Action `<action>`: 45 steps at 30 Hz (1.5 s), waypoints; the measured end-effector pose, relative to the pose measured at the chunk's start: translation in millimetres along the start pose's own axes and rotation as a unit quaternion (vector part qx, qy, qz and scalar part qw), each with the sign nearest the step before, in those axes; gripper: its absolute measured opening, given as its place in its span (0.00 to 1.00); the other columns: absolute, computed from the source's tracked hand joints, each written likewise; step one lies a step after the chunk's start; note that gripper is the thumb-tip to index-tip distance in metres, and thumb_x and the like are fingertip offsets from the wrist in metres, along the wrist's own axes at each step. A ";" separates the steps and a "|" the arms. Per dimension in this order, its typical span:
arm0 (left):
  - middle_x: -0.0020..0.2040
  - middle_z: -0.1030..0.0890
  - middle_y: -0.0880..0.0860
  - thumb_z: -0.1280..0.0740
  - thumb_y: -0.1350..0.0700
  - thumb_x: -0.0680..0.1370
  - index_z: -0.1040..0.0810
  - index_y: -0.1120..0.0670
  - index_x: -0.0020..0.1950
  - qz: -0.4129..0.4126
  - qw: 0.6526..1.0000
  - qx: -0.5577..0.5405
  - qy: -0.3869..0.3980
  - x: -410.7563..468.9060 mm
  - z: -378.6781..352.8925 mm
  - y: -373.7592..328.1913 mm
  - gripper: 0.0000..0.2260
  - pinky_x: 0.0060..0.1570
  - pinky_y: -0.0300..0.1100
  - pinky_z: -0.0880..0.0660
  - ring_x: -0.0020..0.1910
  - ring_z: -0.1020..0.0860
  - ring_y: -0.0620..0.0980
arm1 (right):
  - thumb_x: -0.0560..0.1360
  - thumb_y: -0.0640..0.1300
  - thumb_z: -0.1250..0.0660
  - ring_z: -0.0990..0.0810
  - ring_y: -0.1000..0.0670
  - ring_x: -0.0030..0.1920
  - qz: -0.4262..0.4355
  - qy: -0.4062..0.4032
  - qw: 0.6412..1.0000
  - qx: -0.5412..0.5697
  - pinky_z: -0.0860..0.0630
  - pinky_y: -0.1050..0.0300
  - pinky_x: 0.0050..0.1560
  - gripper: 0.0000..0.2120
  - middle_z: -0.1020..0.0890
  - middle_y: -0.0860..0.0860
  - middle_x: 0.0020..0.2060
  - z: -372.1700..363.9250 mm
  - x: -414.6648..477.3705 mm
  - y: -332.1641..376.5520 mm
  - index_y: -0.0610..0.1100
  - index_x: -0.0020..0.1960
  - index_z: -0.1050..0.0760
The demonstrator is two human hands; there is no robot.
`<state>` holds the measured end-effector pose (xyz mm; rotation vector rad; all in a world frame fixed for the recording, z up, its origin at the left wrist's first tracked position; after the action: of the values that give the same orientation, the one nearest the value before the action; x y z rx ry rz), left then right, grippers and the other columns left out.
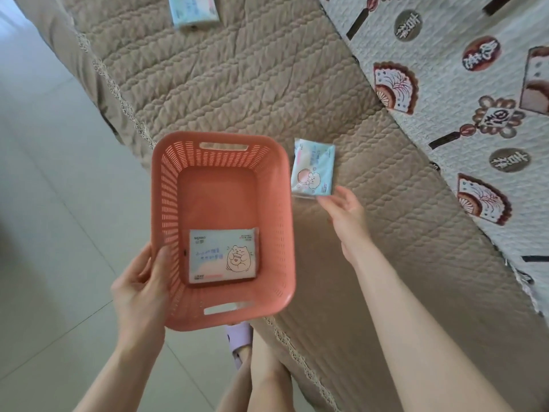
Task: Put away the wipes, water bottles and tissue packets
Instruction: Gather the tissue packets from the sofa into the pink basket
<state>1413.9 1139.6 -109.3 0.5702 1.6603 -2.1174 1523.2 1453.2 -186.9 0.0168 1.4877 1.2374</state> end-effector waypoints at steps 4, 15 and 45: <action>0.43 0.14 0.46 0.33 0.56 0.79 0.16 0.47 0.50 0.007 1.000 0.000 -0.015 16.6 -17.8 -5.7 0.07 0.37 0.34 0.21 0.37 0.19 0.41 | 0.74 0.43 0.29 0.24 0.70 0.44 -0.006 -0.014 0.999 -0.039 0.32 0.74 0.39 0.30 0.20 0.56 0.53 -10.1 47.4 1.8 0.51 0.73 0.36; 0.46 0.14 0.48 0.33 0.54 0.79 0.17 0.47 0.55 0.012 0.999 0.010 -0.041 29.9 -24.9 -10.1 0.08 0.37 0.38 0.19 0.40 0.17 0.42 | 0.71 0.37 0.33 0.21 0.40 0.55 -0.014 -0.104 0.964 -0.246 0.27 0.46 0.60 0.18 0.19 0.47 0.47 -19.2 100.4 0.4 0.44 0.61 0.25; 0.41 0.15 0.48 0.35 0.60 0.80 0.16 0.47 0.43 0.024 0.997 -0.074 0.015 148.5 57.0 -86.4 0.12 0.43 0.43 0.22 0.41 0.21 0.47 | 0.73 0.26 0.36 0.23 0.56 0.44 0.179 0.164 0.956 -0.164 0.24 0.62 0.51 0.20 0.19 0.43 0.50 -233.0 -37.2 167.7 0.48 0.57 0.23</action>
<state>1238.3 1095.6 -106.4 0.5919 1.7843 -1.9405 1268.6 1351.9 -93.5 -0.1541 1.5860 1.8440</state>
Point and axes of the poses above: each hand's wrist, its own x-axis towards the middle knuckle, its own z-axis out of the back of the hand, y = z × x, the point moved 6 cm from there along x, towards the middle knuckle
